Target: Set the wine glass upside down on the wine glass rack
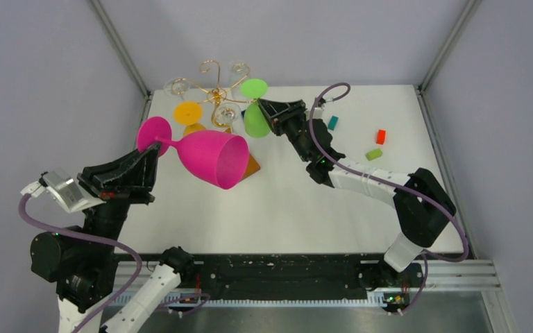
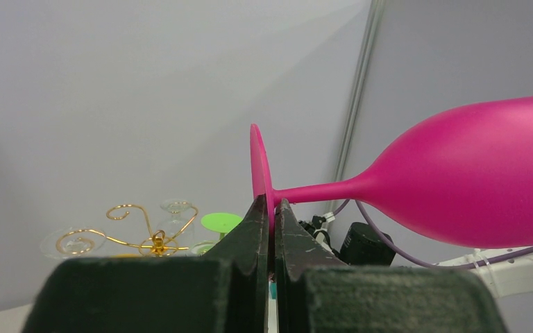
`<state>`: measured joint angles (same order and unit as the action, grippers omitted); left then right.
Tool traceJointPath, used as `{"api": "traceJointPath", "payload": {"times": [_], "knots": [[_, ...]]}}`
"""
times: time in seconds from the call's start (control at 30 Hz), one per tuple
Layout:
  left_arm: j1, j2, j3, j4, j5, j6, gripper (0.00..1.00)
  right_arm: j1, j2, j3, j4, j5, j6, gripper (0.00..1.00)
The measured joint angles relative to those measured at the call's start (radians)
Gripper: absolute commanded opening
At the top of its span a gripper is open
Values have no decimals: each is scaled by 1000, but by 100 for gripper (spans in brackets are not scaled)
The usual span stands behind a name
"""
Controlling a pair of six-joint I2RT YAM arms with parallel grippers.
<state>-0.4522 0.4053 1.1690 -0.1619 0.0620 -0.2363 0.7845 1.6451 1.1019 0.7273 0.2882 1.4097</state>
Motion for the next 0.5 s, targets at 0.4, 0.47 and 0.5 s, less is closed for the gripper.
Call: {"api": "traceJointPath", "payload": {"times": [0.4, 0.47, 0.5], "knots": [[0, -2, 0, -19, -8, 1, 0, -3, 2, 0, 11, -2, 0, 25], [0, -4, 0, -19, -9, 1, 0, -3, 2, 0, 13, -3, 0, 25], [0, -4, 0, -19, -10, 1, 0, -3, 2, 0, 13, -3, 0, 25]]}}
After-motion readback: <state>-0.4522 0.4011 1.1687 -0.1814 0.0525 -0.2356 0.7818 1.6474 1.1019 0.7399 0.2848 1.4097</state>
